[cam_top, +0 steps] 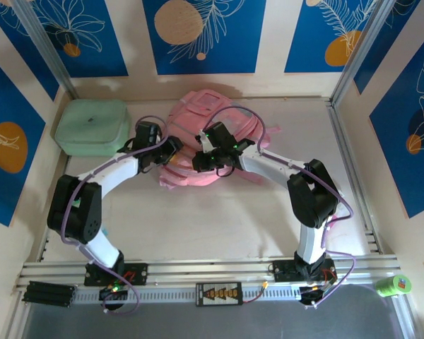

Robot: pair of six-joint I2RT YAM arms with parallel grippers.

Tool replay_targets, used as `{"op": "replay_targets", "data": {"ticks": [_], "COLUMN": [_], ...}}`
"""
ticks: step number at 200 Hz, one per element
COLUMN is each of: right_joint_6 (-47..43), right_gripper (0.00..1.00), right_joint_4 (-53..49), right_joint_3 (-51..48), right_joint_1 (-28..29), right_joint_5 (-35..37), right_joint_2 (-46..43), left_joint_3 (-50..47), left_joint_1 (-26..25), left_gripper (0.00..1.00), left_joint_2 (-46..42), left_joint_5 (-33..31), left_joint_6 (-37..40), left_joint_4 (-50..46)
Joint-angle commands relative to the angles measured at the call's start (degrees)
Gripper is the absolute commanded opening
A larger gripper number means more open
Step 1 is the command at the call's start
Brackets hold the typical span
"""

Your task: Pack the student bag

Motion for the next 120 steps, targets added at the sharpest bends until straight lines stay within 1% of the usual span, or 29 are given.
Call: {"op": "replay_targets", "data": {"ticks": [1, 14, 30, 57, 93, 120], "right_joint_6": [-2.1, -2.2, -2.6, -2.9, -4.8, -5.0], "right_gripper": [0.0, 0.0, 0.0, 0.0, 0.0, 0.0], "right_joint_4": [0.4, -1.0, -3.1, -5.3, -8.4, -9.3], "right_joint_3": [2.6, 2.3, 1.6, -2.7, -9.5, -12.2], "right_joint_1": [1.2, 1.1, 0.9, -0.8, -2.3, -5.1], "right_joint_5": [-1.7, 0.4, 3.9, 8.7, 18.0, 20.2], "right_joint_2": [-0.5, -0.8, -1.7, -5.2, -10.4, -12.0], "left_joint_3": [2.0, 2.2, 2.4, 3.1, 3.3, 3.3], "left_joint_1": [-1.1, -1.2, -1.2, -0.8, 0.4, 1.0], "left_gripper": [0.4, 0.31, 0.17, 0.0, 0.0, 0.0], "left_joint_2": [2.0, 2.5, 2.1, 0.4, -1.4, -1.7], "left_joint_5": [1.3, 1.6, 0.9, -1.8, -3.0, -2.5], "left_joint_6": [-1.2, -1.3, -1.1, 1.3, 3.3, 4.8], "left_joint_4": [2.8, 2.6, 1.7, -1.0, -2.8, -3.4]}}
